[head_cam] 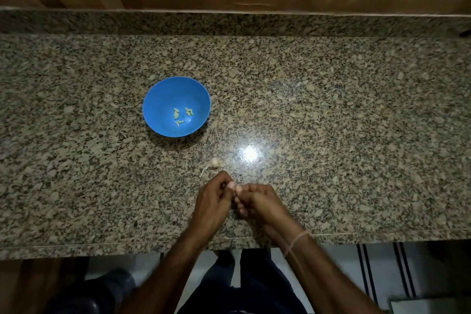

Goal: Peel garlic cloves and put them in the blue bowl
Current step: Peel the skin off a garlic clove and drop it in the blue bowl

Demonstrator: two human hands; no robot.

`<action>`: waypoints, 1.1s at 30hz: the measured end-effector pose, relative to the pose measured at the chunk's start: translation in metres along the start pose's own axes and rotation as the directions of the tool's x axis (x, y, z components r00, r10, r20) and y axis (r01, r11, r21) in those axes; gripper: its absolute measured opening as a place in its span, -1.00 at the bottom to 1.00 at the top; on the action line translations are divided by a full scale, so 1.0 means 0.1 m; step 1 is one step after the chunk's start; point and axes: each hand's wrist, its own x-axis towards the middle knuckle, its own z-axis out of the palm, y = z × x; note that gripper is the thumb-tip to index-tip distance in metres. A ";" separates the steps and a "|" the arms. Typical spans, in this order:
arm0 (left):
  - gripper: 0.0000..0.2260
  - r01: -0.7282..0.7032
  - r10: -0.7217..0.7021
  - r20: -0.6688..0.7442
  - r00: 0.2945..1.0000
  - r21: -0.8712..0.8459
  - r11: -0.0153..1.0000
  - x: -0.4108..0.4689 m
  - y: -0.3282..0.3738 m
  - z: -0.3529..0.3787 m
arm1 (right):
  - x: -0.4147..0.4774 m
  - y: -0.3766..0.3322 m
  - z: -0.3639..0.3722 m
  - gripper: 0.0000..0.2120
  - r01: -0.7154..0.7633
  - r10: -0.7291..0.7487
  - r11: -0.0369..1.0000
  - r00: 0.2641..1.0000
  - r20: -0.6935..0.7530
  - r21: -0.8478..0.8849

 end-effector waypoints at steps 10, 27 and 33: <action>-0.80 -0.067 0.076 -0.033 0.997 0.227 0.972 -0.09 0.02 0.15 | 0.10 0.10 0.03 -0.67 0.372 -0.540 0.590 0.841 -0.008 -0.717; -0.71 0.303 -0.299 0.067 0.952 -0.077 0.950 0.02 0.05 0.17 | 0.07 0.15 0.01 -0.72 0.439 -0.637 0.373 0.762 0.118 -0.817; -0.80 0.036 -0.022 -0.080 0.997 0.180 0.983 -0.01 0.04 0.15 | 0.08 0.06 -0.01 -0.64 0.306 -0.372 0.779 0.928 -0.011 -0.547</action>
